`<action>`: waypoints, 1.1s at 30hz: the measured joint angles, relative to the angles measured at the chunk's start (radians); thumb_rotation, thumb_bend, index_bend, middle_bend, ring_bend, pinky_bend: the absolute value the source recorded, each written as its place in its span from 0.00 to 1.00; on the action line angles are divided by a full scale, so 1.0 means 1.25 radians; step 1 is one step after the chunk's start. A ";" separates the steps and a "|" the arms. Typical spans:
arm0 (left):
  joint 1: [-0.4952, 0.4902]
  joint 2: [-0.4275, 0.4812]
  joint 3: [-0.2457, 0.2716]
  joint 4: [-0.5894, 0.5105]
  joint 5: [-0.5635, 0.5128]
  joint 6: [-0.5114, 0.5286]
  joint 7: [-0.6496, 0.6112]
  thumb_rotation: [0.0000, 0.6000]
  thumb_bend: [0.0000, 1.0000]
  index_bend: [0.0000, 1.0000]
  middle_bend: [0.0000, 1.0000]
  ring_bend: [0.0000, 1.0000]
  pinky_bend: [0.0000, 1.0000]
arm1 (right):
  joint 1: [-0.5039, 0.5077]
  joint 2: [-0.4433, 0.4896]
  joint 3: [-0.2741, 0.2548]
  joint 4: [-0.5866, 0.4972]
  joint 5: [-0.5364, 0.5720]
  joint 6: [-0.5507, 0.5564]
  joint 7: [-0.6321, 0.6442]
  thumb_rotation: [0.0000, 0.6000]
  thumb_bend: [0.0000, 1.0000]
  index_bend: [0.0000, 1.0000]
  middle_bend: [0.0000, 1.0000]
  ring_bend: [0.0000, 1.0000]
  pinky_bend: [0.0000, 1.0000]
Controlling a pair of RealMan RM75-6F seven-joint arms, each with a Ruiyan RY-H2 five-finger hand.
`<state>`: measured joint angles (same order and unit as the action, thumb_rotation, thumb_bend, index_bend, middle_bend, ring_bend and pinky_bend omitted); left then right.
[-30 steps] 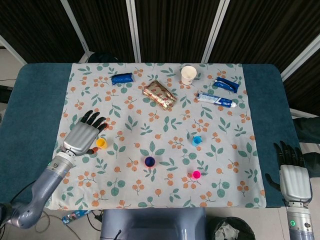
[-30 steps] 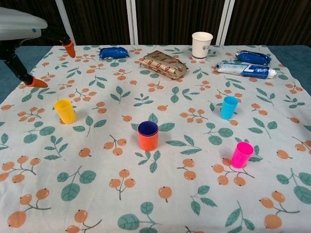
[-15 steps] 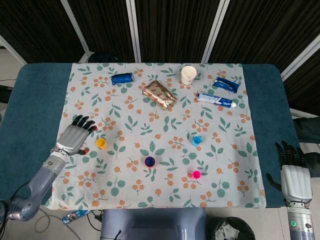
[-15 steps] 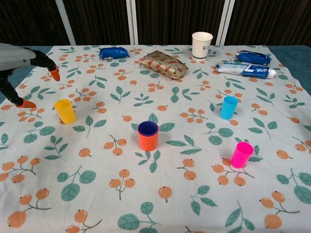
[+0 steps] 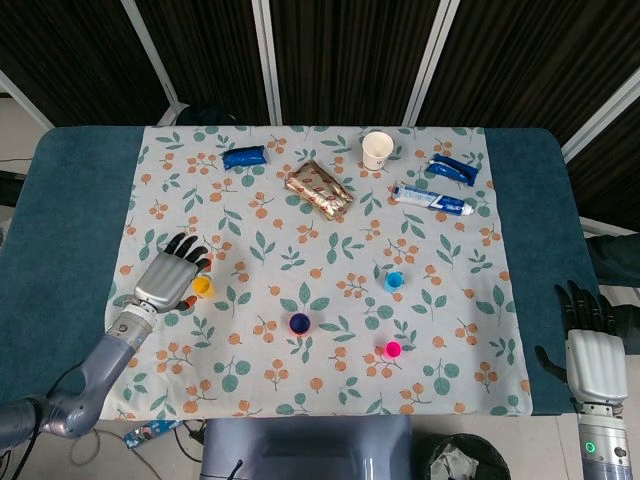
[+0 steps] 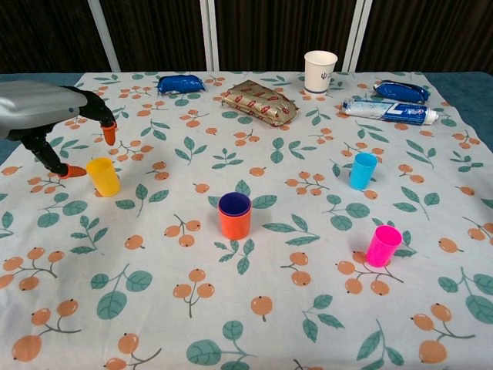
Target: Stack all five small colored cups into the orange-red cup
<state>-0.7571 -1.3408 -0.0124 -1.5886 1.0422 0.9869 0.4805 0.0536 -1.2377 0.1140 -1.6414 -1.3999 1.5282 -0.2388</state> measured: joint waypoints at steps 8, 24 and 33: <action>-0.004 -0.021 -0.008 0.007 -0.018 -0.003 0.028 1.00 0.24 0.35 0.19 0.00 0.04 | -0.001 0.000 0.002 0.001 0.003 0.001 0.003 1.00 0.31 0.04 0.06 0.07 0.04; 0.001 -0.049 -0.016 0.053 -0.031 -0.018 0.038 1.00 0.27 0.37 0.19 0.00 0.05 | 0.000 -0.002 0.005 0.001 0.009 -0.001 0.003 1.00 0.31 0.04 0.06 0.07 0.04; 0.002 -0.056 -0.019 0.063 -0.041 -0.025 0.047 1.00 0.27 0.42 0.20 0.00 0.05 | 0.000 -0.004 0.005 0.003 0.011 -0.003 0.004 1.00 0.31 0.04 0.06 0.07 0.04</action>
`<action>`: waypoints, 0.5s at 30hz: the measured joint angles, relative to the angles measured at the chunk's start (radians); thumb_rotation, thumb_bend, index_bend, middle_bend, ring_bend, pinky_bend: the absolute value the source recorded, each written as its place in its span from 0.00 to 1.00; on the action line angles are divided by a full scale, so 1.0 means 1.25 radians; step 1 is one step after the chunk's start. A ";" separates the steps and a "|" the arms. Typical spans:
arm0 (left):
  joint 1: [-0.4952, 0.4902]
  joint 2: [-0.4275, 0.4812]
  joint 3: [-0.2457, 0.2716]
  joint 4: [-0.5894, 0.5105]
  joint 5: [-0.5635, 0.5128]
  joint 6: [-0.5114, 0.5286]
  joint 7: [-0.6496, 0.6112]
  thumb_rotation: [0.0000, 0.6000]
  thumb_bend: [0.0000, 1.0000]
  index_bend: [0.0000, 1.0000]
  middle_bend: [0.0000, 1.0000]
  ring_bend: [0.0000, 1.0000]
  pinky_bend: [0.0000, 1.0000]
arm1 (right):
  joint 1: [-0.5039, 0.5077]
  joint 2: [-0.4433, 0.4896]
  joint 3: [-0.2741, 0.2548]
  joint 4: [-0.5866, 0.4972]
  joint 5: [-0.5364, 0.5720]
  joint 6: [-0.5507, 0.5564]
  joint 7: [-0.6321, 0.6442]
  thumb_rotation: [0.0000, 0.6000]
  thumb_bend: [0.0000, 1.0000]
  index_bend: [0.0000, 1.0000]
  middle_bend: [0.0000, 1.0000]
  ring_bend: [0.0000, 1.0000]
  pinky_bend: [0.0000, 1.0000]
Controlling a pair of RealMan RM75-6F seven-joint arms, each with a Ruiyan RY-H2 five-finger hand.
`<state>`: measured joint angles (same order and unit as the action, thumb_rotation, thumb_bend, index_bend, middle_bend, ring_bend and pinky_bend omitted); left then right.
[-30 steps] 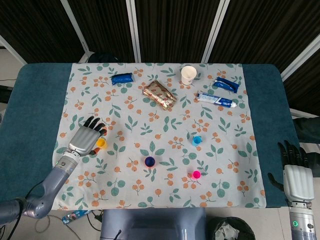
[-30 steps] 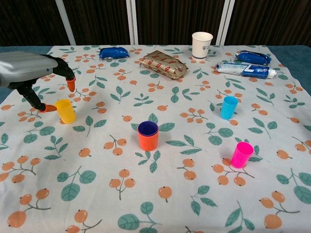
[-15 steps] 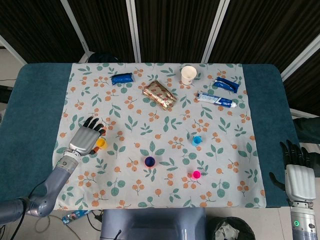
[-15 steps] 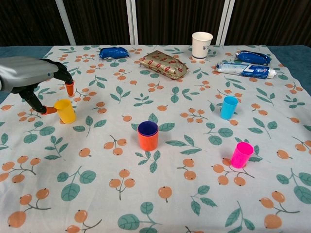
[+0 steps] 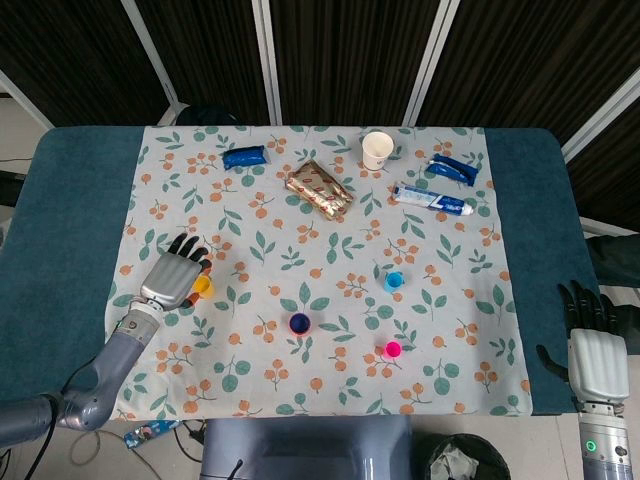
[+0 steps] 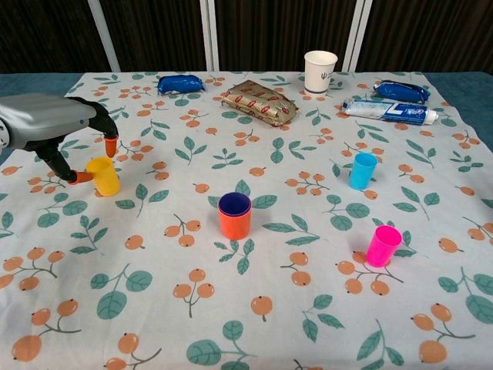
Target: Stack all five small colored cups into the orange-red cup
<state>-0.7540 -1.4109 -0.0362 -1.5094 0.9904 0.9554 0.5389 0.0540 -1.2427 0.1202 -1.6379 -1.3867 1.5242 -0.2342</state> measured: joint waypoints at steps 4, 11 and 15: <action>0.000 -0.003 -0.001 0.003 -0.009 -0.005 0.007 1.00 0.27 0.43 0.21 0.00 0.05 | 0.000 -0.001 0.001 -0.001 0.002 0.001 0.000 1.00 0.31 0.04 0.06 0.07 0.04; -0.002 -0.006 -0.004 0.000 -0.011 -0.004 0.015 1.00 0.27 0.43 0.20 0.00 0.05 | -0.001 -0.004 0.003 -0.001 0.004 0.004 -0.001 1.00 0.31 0.04 0.06 0.07 0.04; -0.003 -0.008 -0.008 -0.002 -0.009 0.001 0.018 1.00 0.27 0.42 0.21 0.00 0.05 | -0.001 -0.005 0.003 -0.002 0.004 0.004 -0.002 1.00 0.31 0.04 0.06 0.07 0.04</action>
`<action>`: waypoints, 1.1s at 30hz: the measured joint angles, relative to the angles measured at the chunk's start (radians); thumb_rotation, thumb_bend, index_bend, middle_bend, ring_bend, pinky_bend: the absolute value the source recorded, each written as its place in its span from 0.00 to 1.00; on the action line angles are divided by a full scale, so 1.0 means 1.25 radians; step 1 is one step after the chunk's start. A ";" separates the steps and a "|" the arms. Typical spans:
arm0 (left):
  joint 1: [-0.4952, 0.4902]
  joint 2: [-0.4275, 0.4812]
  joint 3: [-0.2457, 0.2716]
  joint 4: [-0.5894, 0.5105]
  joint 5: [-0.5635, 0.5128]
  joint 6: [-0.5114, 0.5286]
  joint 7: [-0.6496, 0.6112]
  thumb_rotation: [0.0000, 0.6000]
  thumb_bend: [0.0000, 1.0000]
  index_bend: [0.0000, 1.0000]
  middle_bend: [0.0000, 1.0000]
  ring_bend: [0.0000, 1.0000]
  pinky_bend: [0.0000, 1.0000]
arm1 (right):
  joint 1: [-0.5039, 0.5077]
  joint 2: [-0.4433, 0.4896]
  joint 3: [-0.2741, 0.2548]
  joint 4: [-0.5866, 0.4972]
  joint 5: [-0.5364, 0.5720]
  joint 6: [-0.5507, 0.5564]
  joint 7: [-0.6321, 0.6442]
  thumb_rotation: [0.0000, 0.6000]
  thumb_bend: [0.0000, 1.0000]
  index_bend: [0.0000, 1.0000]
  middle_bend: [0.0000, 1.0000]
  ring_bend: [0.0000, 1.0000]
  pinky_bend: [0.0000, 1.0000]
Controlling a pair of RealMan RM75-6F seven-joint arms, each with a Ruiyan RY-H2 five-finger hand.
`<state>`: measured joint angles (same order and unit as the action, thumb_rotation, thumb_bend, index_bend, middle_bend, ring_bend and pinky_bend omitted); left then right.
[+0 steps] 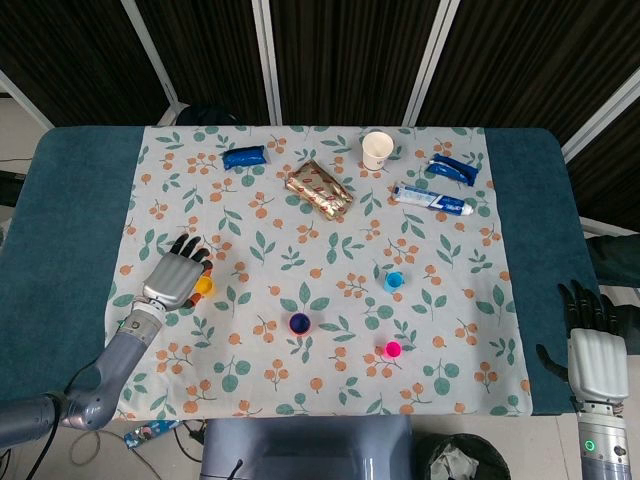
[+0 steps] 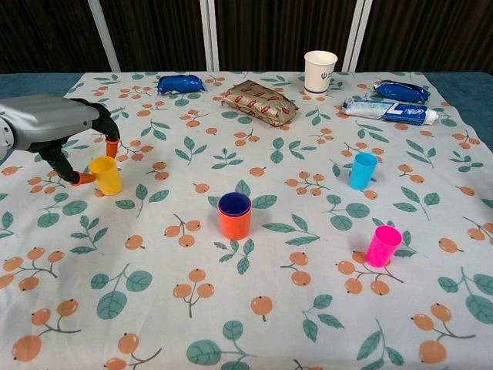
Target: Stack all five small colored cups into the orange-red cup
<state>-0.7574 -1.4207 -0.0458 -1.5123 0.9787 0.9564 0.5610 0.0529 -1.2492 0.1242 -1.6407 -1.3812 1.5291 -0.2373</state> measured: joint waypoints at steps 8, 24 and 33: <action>0.001 -0.003 0.001 0.002 -0.005 0.000 0.010 1.00 0.36 0.49 0.23 0.00 0.05 | 0.000 0.002 -0.003 -0.001 -0.004 -0.002 0.006 1.00 0.31 0.04 0.06 0.07 0.04; 0.001 0.030 -0.035 -0.086 0.057 0.039 -0.033 1.00 0.36 0.50 0.24 0.00 0.06 | -0.001 0.000 0.000 0.000 -0.003 0.002 0.002 1.00 0.31 0.04 0.06 0.07 0.04; -0.011 0.081 -0.055 -0.234 0.089 0.047 -0.035 1.00 0.36 0.50 0.24 0.00 0.06 | -0.002 0.001 0.001 -0.004 -0.001 0.005 0.002 1.00 0.31 0.04 0.06 0.07 0.04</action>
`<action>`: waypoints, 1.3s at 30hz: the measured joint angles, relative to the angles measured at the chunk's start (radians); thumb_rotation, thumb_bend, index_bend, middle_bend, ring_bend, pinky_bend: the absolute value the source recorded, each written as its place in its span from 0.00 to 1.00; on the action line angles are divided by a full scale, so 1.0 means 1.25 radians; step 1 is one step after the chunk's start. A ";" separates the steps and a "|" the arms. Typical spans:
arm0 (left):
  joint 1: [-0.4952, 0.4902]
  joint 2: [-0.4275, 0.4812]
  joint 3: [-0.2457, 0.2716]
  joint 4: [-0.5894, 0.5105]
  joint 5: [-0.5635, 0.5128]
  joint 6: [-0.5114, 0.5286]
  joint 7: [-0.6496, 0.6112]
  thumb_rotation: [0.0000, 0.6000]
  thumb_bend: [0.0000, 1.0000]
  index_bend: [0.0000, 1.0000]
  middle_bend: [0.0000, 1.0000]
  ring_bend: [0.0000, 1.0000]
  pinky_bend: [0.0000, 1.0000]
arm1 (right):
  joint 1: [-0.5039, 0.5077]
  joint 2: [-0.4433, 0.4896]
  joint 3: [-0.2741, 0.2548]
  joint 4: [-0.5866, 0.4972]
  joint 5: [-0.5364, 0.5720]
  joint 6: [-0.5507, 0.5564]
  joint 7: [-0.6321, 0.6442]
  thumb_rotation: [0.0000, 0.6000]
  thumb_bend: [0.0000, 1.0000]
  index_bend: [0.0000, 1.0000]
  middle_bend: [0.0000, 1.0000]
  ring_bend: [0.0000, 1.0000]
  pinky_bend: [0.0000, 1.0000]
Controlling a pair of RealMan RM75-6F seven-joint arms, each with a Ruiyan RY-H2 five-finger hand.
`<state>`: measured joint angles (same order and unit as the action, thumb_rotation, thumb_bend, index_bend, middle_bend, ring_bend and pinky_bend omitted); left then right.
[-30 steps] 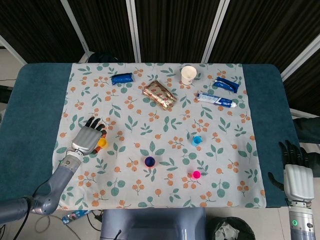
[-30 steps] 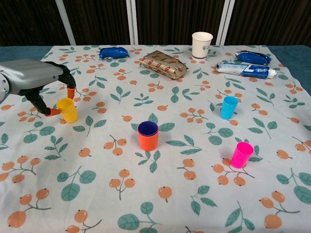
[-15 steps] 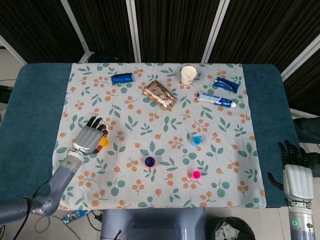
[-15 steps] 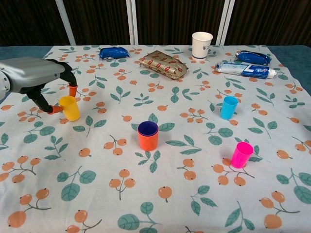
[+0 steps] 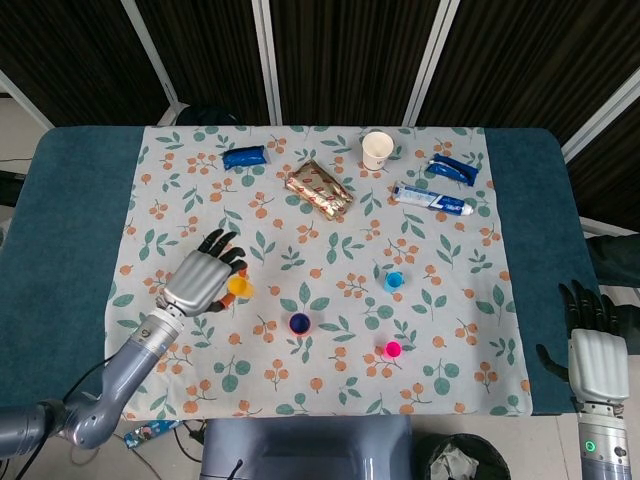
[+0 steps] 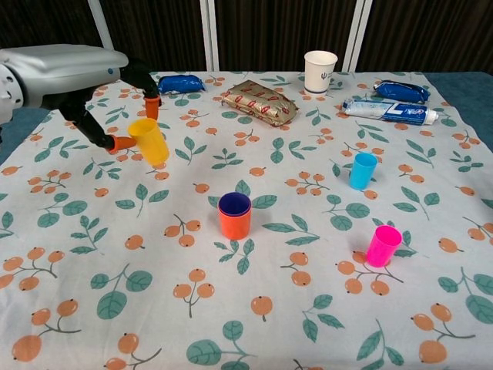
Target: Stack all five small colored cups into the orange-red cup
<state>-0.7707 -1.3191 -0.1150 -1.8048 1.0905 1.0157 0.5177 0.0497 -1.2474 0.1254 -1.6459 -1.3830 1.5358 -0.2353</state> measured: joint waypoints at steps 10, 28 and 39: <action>-0.039 0.006 -0.006 -0.111 -0.027 -0.028 0.045 1.00 0.36 0.50 0.24 0.00 0.06 | -0.001 0.003 0.004 0.003 0.006 0.001 0.006 1.00 0.31 0.04 0.06 0.07 0.04; -0.100 -0.085 -0.008 -0.086 -0.110 -0.011 0.149 1.00 0.36 0.49 0.23 0.00 0.06 | -0.004 0.011 0.007 0.002 0.010 0.000 0.022 1.00 0.31 0.04 0.06 0.07 0.04; -0.134 -0.136 -0.006 -0.055 -0.156 0.005 0.197 1.00 0.36 0.49 0.23 0.00 0.06 | -0.006 0.014 0.009 0.002 0.012 0.003 0.030 1.00 0.31 0.04 0.06 0.07 0.04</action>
<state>-0.9384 -1.4888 -0.1221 -1.8740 0.8950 1.0215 0.7643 0.0421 -1.2298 0.1366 -1.6434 -1.3684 1.5391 -0.1975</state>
